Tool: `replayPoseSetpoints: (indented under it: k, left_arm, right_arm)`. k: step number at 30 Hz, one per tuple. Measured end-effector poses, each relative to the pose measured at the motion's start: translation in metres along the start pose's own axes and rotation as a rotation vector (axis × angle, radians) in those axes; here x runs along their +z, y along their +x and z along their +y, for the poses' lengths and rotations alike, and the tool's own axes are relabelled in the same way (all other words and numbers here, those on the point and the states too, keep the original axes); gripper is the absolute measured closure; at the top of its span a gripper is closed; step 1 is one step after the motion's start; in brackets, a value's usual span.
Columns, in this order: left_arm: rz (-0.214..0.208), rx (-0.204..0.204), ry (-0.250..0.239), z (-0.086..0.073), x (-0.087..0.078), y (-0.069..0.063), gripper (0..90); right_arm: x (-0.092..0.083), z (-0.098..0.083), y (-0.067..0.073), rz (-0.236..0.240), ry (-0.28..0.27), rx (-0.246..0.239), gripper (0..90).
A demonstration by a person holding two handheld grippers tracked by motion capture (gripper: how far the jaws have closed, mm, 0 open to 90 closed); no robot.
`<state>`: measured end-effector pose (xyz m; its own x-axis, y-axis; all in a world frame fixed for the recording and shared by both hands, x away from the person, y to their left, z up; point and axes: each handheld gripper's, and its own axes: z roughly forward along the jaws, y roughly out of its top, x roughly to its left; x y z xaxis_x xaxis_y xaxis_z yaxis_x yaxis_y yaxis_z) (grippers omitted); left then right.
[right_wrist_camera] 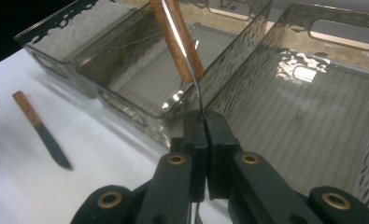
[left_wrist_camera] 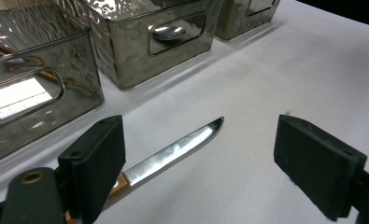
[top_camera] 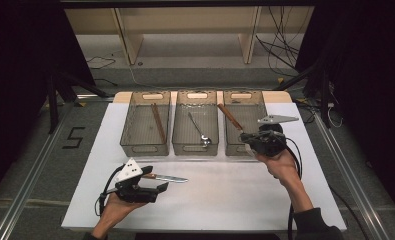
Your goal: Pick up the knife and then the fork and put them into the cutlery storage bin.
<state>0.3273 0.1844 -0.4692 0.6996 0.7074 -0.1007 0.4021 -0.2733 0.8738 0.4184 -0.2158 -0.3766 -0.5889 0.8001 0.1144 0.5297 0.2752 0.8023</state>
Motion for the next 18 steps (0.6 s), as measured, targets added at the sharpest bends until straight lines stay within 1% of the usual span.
replayPoseSetpoints:
  k: [2, 6, 9, 11, 13, 18]
  left_arm:
    - [0.004, 0.003, 0.005, -0.002, 0.001, -0.001, 16.5]
    - [0.011, 0.008, 0.002, -0.004, 0.0, -0.002, 16.4]
    - [0.013, 0.003, -0.001, -0.006, 0.0, -0.002, 16.4]
    - [0.013, 0.006, 0.01, -0.007, 0.0, -0.002, 16.4]
    - [0.019, 0.004, 0.012, -0.008, 0.001, -0.002, 16.2]
    - [0.019, 0.006, 0.007, -0.009, 0.0, 0.0, 16.1]
  right_arm:
    - [0.003, 0.005, -0.003, 0.0, 0.003, 0.016, 88.9]
    - [0.008, 0.014, -0.009, -0.018, 0.011, 0.031, 88.8]
    - [0.012, 0.02, -0.015, -0.023, 0.015, 0.059, 88.8]
    - [0.015, 0.024, -0.019, -0.023, 0.01, 0.079, 88.8]
    - [0.018, 0.028, -0.023, -0.037, 0.012, 0.091, 88.8]
    - [0.027, 0.037, -0.032, -0.071, 0.024, 0.115, 88.8]
